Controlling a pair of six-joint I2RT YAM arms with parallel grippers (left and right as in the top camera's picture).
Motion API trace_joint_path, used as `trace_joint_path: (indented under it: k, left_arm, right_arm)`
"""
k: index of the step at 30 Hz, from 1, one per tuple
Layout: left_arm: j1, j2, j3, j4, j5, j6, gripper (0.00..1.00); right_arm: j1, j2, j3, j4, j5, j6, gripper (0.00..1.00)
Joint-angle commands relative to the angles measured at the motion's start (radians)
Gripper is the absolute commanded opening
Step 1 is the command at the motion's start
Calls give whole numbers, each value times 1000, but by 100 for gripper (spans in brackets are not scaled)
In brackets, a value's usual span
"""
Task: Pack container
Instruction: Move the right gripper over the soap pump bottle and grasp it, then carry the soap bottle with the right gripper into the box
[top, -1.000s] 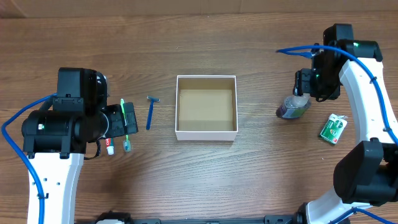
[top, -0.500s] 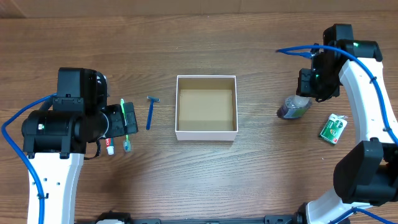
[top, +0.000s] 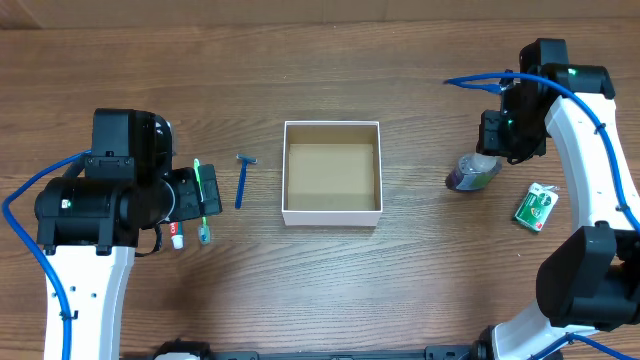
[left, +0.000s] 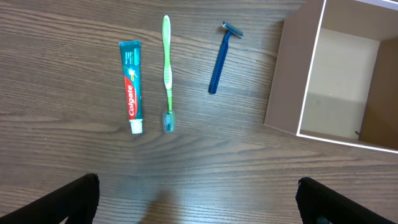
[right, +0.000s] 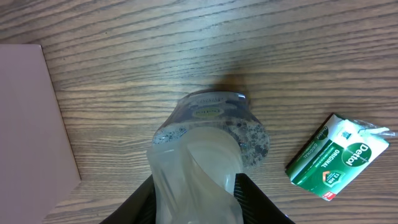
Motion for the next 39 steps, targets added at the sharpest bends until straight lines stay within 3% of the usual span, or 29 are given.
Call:
trace_joint_path:
  k: [1,12,17,23,29,39]
  left_arm:
    - [5,-2,24,3,3,16,100]
    - [5,-2,24,13,3,16,100]
    - [5,-2,24,19,3,16,100]
    - [5,-2,24,23,3,16,100]
    - [5,-2,24,23,3,16,100]
    - [5,-2,24,27,3,16,100]
  right_arm:
    - [-2,0,2,10,-18,7,4]
    - [55,-120,141,-19,-24,42,4]
    - [209,-227,243,-21,-11,61,4]
    - [503,-243,340,52,106,171,4]
    - [637,-186,340,167,156,299,4]
    - [666,25,338,221,152,401,4]
